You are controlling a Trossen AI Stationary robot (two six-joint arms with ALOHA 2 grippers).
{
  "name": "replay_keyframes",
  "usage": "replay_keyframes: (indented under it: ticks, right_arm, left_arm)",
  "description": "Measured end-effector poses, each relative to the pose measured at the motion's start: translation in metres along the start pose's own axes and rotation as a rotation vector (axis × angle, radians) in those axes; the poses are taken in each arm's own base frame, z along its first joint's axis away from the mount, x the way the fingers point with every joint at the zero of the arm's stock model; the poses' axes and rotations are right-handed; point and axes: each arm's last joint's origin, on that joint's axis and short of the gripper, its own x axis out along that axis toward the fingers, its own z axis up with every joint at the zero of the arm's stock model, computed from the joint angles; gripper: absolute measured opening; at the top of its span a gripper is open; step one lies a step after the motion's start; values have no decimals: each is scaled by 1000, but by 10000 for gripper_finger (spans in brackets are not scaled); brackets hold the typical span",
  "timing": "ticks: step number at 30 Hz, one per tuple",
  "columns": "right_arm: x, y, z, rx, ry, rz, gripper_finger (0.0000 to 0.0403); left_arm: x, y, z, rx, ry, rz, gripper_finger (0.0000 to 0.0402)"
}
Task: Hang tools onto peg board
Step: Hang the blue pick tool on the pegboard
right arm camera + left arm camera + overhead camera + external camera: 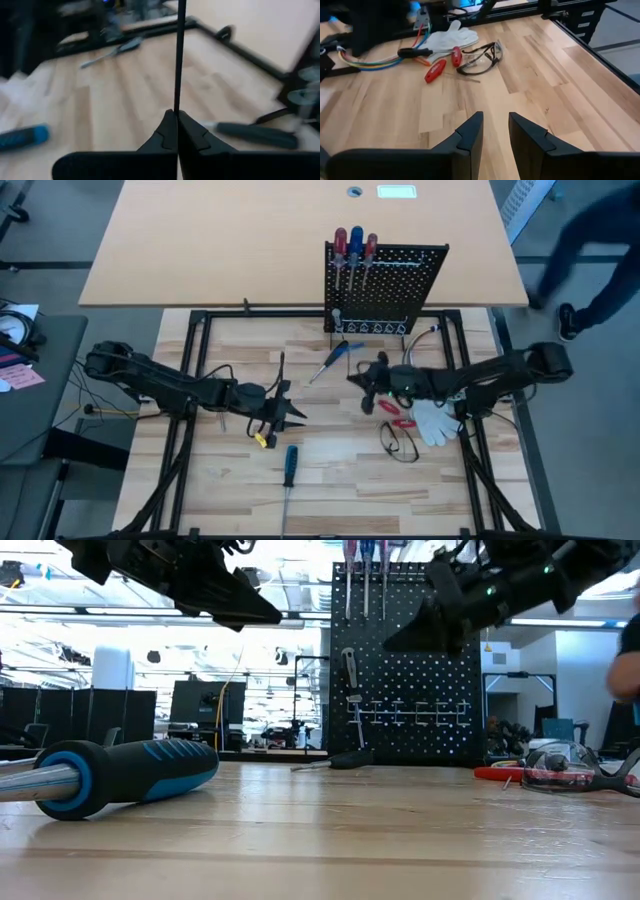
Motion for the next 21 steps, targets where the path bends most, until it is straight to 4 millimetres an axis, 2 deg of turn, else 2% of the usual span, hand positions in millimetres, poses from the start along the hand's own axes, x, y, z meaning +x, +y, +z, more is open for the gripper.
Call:
replay_keyframes:
  ticks: [6,11,17,21]
  right_arm:
    - [-20,-33,29,47,-80,-103,0]
    - [-36,-62,65,53,-110,-218,0]
    - [-42,-89,104,40,-101,-275,0]
    - [-41,-105,118,38,-89,-311,0]
  left_arm:
    - [0,-4,1,10,-1,2,86]
    - [0,-4,1,12,-4,5,86]
    - [0,-4,1,20,-7,6,86]
    - [0,-4,1,19,-6,5,86]
